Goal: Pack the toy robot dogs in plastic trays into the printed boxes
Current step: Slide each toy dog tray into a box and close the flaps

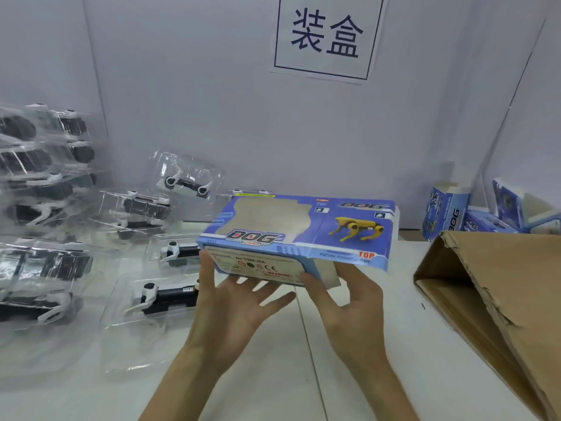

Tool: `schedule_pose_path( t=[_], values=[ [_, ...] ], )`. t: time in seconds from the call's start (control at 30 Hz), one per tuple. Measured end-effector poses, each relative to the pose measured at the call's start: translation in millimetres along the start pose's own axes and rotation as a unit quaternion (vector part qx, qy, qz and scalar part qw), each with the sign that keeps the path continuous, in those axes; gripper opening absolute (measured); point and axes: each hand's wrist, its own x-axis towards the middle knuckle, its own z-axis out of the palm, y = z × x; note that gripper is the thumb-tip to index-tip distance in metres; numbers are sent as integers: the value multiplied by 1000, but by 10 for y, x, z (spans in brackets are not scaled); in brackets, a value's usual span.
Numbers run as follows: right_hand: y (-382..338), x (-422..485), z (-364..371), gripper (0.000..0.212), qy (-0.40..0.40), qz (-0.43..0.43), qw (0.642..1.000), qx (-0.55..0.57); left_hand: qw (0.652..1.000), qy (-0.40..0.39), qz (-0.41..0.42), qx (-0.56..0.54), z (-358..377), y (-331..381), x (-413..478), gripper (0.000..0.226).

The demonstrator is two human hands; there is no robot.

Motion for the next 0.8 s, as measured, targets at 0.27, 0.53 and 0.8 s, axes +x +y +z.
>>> schedule_pose_path(
  t=[0.27,0.53,0.8],
  values=[
    [17,1,-48,34,-75,-164,978,-107,998,42,-26,-50,81,-33,-7,92],
    [105,118,315,59,118,-175,957,-199,990,54,-57,-115,503,-335,92,68],
    [-36,326,-105,48,-119,-145,976,-109,990,56,-62,-113,308,-99,309,61]
  ],
)
